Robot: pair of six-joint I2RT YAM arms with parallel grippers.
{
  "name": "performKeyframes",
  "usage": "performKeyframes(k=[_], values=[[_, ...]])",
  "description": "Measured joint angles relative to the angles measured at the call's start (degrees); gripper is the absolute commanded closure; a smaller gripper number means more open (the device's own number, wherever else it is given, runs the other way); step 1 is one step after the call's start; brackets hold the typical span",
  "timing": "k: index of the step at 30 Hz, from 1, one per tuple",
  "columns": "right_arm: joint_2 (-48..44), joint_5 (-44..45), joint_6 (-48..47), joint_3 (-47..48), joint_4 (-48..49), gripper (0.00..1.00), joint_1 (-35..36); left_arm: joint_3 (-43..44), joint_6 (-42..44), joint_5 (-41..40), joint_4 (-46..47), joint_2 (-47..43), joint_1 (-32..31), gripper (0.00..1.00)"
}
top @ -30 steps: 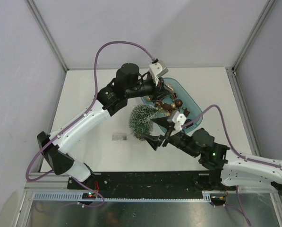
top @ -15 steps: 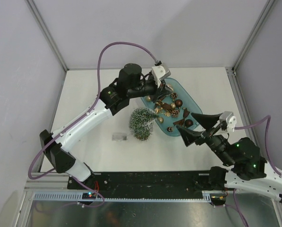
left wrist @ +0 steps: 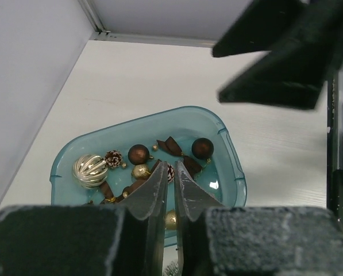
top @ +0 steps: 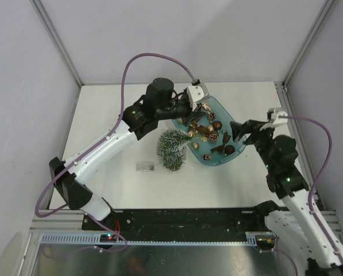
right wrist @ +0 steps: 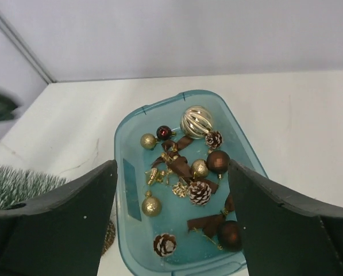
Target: Decorate the small christmas tree
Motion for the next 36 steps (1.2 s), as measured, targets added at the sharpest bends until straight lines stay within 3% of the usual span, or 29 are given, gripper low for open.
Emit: performKeyframes(k=[1, 3, 7, 9, 13, 19, 22, 27, 36], values=[[1.9, -5.5, 2.3, 0.0, 0.9, 0.20, -5.6, 0.0, 0.7, 0.0, -0.3, 0.0, 0.0, 0.86], [5.0, -15.3, 6.4, -0.4, 4.2, 0.20, -13.9, 0.2, 1.9, 0.0, -0.9, 0.0, 0.0, 0.74], [10.1, -28.8, 11.7, -2.4, 9.8, 0.19, -18.4, 2.2, 3.5, -0.8, -1.9, 0.2, 0.2, 0.14], [11.6, -32.5, 13.0, -2.6, 11.5, 0.16, -17.7, 3.9, 3.4, -2.5, -2.1, 0.2, 0.6, 0.04], [13.2, -34.7, 13.6, -2.6, 13.4, 0.14, -14.4, 6.8, 0.3, -7.1, -2.0, 0.1, 4.8, 0.01], [14.9, -32.6, 13.1, -2.6, 13.0, 0.13, -8.6, 7.3, -4.5, -10.1, -3.5, -1.2, 20.4, 0.00], [15.5, -30.9, 13.0, -2.7, 12.5, 0.13, -6.8, 6.8, -5.6, -9.5, -4.7, -3.3, 23.6, 0.00], [15.4, -29.7, 13.2, -2.7, 12.3, 0.16, -6.0, 3.3, -6.4, -4.1, -5.6, -10.5, 24.7, 0.00], [14.1, -27.9, 14.3, -2.7, 9.0, 0.28, -2.9, -11.3, -6.1, 11.2, -9.2, -21.1, 30.1, 0.00]])
